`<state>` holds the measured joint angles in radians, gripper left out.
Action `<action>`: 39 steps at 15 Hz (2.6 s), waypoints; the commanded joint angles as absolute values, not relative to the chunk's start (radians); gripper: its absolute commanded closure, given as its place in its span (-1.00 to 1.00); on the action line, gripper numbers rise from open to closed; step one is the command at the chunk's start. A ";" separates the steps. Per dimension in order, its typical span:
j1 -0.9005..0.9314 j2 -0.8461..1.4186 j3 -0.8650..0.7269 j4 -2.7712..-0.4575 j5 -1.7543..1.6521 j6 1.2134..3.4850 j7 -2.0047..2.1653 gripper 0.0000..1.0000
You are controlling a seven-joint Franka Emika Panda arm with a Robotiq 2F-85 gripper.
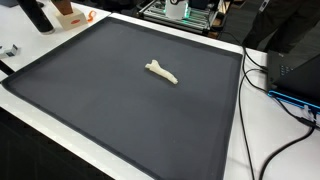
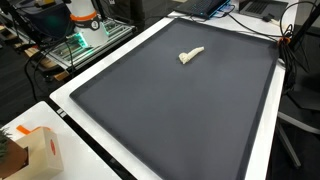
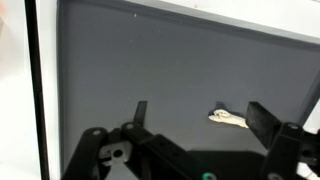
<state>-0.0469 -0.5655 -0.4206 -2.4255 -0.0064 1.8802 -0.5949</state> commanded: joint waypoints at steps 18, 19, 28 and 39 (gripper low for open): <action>0.014 -0.194 -0.117 -2.357 0.386 2.306 -0.134 -1.00; 0.015 -0.169 -0.107 -2.346 0.387 2.303 -0.121 -1.00; 0.010 0.052 -0.039 -2.255 0.456 2.293 -0.092 -1.00; -0.015 0.204 0.019 -2.204 0.553 2.275 -0.148 -1.00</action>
